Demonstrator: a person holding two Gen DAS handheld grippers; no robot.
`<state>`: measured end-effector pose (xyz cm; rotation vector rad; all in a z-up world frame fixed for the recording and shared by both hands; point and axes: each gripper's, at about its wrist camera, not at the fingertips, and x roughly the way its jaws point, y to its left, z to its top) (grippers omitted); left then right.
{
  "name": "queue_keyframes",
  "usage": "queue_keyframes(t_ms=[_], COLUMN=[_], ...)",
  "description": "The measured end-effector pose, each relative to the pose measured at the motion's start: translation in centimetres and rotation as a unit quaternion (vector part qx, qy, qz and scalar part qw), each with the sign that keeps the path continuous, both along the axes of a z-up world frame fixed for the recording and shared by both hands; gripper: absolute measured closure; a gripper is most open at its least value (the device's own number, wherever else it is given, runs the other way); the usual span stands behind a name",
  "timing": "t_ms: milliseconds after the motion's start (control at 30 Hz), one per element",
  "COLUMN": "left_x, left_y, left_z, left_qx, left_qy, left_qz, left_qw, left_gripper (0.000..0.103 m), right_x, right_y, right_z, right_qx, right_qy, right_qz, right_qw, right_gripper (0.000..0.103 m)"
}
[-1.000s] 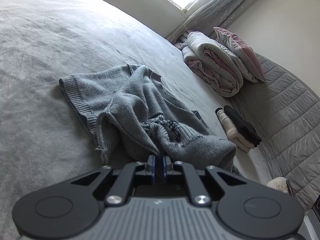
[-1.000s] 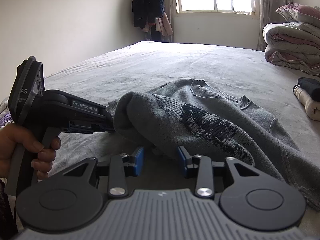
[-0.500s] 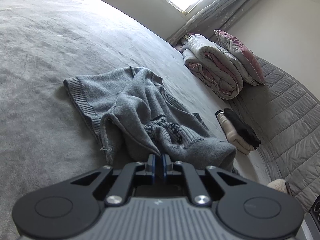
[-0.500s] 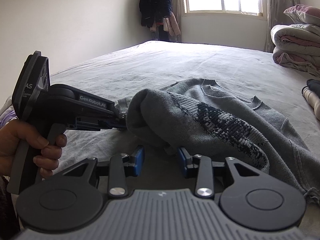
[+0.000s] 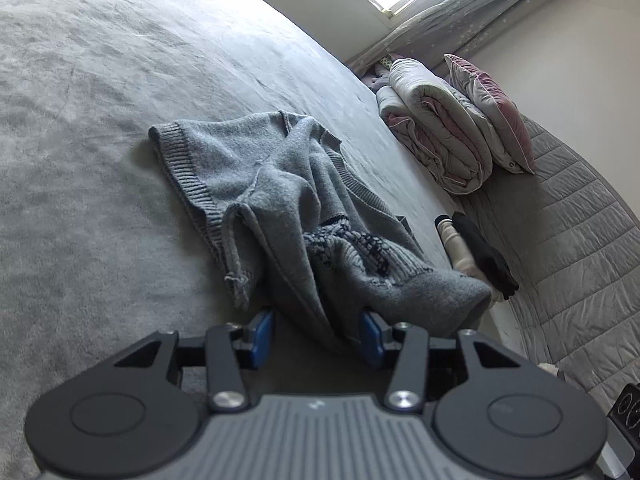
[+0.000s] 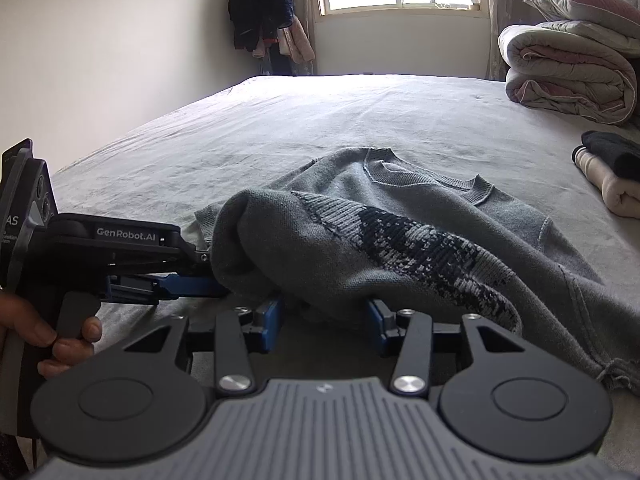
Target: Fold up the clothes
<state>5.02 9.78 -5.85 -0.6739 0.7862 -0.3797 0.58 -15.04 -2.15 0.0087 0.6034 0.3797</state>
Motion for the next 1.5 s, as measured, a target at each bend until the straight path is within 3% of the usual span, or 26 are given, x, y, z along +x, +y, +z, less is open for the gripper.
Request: queue_keyframes(t_ms=[200, 467, 867, 1000, 1500], left_x=[-0.2, -0.4, 0.5, 0.9, 2.1], left_y=[0.8, 0.5, -0.3, -0.8, -2.9], left_z=[0.3, 0.7, 0.0, -0.1, -0.1], left_qx=[-0.031, -0.033, -0.031, -0.031, -0.031], left_qy=[0.006, -0.002, 0.012, 0.013, 0.011], left_qz=[0.007, -0.007, -0.001, 0.0, -0.006], left_qw=[0.9995, 0.9994, 0.9994, 0.9994, 0.9994], left_gripper=[0.041, 0.04, 0.041, 0.042, 0.042], right_x=[1.4, 5.0, 10.2, 11.4, 7.0], right_y=[1.4, -0.3, -3.1, -3.9, -6.2], right_z=[0.4, 0.8, -2.1, -2.4, 1.1], right_qx=[-0.027, -0.048, -0.051, -0.034, 0.035], right_qy=[-0.016, -0.035, 0.02, 0.047, 0.03], right_qz=[-0.017, -0.059, -0.12, -0.132, -0.11], right_qw=[0.999, 0.996, 0.991, 0.99, 0.993], right_gripper=[0.052, 0.053, 0.056, 0.048, 0.044])
